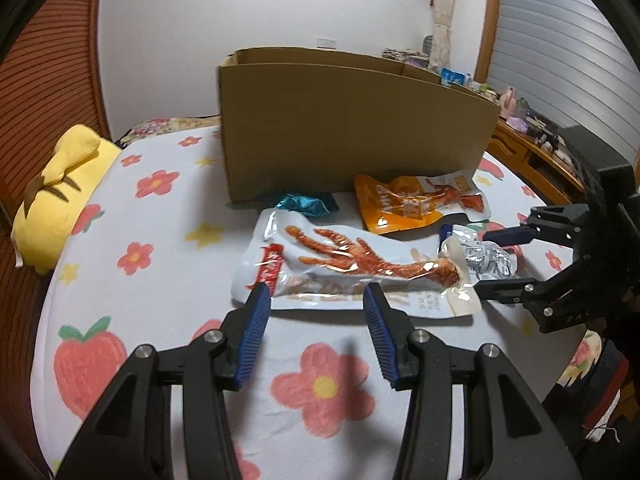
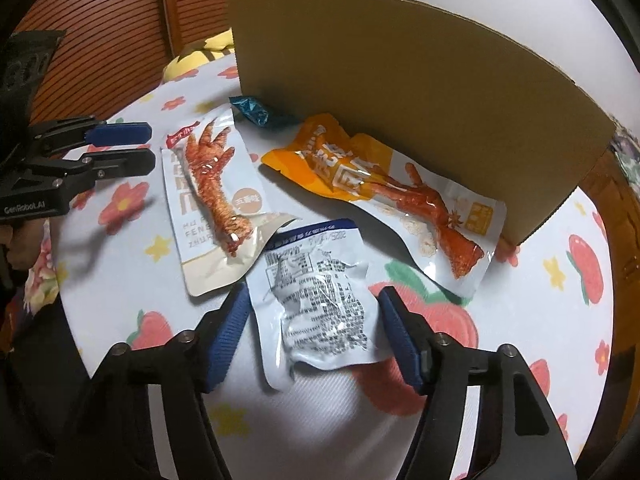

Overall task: Organize snacks
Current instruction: 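Lower the left tool onto the chicken-feet packet while the right tool lowers onto the white pouch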

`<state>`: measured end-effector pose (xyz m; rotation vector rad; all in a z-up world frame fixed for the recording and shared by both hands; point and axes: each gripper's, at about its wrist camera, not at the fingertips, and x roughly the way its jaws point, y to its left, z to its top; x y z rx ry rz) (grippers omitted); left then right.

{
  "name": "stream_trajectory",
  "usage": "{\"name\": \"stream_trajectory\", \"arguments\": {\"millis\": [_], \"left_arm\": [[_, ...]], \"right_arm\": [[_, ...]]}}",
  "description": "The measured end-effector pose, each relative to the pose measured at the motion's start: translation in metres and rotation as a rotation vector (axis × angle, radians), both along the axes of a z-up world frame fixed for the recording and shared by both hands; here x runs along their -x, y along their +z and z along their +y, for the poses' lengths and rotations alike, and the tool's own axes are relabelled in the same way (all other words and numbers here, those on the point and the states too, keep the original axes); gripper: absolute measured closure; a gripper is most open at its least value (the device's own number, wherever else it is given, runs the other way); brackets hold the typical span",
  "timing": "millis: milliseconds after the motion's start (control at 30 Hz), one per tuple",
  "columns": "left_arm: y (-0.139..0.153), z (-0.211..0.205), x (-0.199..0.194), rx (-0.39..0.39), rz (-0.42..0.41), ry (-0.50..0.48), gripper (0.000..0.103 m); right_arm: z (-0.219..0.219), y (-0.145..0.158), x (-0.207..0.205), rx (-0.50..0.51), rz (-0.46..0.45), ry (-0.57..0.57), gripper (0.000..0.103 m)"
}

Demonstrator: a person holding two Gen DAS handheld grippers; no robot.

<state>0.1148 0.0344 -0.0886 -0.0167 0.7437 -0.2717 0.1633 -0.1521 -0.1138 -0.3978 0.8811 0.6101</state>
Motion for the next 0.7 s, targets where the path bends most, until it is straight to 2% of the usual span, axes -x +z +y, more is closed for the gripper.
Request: {"name": "stream_trajectory", "arguments": {"millis": [400,700], "left_arm": [[-0.007,0.023,-0.012,0.052,0.041,0.105,0.054],[-0.013,0.025,-0.031,0.057,0.1,0.074,0.054]], "right_arm": [[-0.01,-0.001,0.006,-0.042,-0.026,-0.043,0.039],[-0.013,-0.002,0.01,-0.064,-0.042,-0.048,0.038]]}}
